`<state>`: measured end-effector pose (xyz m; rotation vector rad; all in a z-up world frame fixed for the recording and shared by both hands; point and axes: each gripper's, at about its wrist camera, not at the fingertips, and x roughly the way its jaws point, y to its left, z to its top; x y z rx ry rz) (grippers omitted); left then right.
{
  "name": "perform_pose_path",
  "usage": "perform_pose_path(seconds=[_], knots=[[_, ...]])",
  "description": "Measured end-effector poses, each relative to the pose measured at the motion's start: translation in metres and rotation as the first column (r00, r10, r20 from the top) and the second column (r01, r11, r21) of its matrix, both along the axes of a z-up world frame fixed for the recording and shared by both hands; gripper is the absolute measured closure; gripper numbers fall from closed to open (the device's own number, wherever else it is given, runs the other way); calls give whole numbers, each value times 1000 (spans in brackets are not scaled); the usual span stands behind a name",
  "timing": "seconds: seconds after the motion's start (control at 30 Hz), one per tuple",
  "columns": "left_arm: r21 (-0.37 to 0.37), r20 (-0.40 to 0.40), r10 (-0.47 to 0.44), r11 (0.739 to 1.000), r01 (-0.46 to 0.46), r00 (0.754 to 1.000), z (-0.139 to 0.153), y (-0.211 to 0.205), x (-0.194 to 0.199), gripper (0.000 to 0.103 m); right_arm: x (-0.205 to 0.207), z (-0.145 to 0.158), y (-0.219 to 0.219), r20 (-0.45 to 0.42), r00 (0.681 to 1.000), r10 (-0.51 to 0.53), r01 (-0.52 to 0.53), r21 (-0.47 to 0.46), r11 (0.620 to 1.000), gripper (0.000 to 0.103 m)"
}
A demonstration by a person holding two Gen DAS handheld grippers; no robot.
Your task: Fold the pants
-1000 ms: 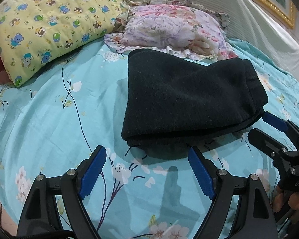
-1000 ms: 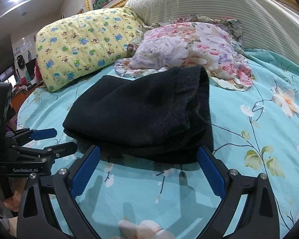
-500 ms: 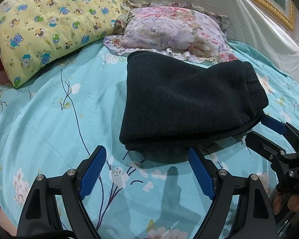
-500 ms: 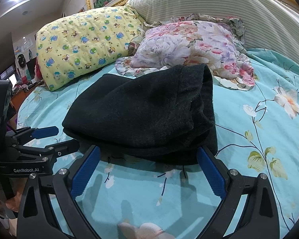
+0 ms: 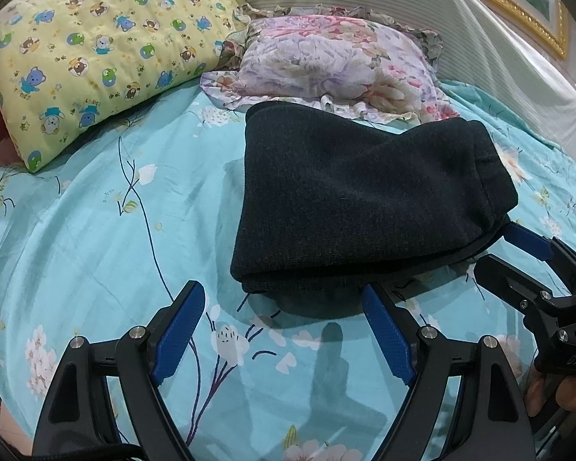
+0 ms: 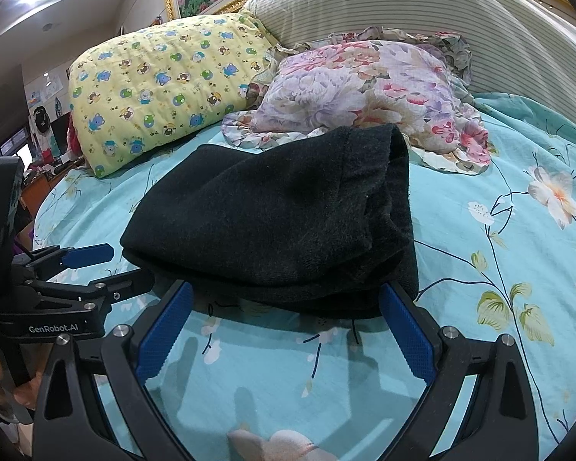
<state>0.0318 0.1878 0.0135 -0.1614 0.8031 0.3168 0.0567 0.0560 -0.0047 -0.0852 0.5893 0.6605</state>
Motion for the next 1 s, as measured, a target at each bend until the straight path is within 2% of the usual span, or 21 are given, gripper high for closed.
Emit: perform_pose_path(seconds=[0.3,0.73,1.0], knots=[[-3,-1,-4,1000,4,1000,0,1,1,18,0,0,0,-1,1000,0,0,4,1000,6],[-11,31,2,1000,-2,1000,14,2,1,18,-3,14,-1,25,1000,-18,18,26,1000,6],[-73,57,6,997,-2,998,20,7,0,18,-2,18,-5,26,999,-30,29,35,999,6]])
